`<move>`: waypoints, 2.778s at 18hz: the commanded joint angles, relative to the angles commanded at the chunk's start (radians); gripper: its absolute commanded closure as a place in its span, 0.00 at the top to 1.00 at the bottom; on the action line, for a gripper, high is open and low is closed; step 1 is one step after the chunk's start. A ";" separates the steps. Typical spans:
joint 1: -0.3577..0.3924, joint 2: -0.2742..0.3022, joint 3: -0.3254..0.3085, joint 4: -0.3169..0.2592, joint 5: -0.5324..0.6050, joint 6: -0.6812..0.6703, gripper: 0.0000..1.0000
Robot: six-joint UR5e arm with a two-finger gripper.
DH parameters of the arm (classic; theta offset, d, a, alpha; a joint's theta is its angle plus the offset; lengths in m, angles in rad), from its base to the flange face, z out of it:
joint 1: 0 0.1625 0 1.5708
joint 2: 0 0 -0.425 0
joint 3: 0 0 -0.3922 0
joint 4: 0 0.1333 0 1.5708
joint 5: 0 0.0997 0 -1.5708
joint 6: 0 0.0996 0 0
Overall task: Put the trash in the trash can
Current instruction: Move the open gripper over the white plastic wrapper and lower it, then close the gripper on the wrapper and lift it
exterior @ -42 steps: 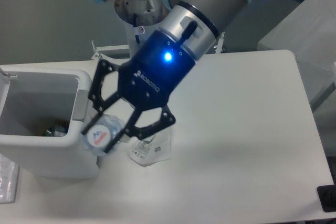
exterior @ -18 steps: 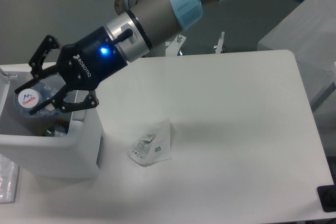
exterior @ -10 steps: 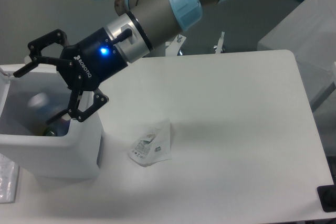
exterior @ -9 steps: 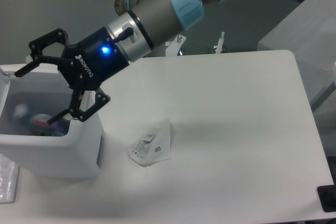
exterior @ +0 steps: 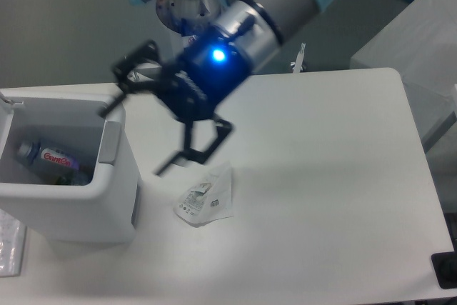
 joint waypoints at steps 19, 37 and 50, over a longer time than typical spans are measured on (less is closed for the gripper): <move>0.055 -0.097 -0.202 -0.034 0.361 0.250 1.00; -0.161 -0.166 -0.405 -0.040 0.757 0.247 1.00; -0.155 -0.156 -0.365 -0.046 0.743 0.220 0.00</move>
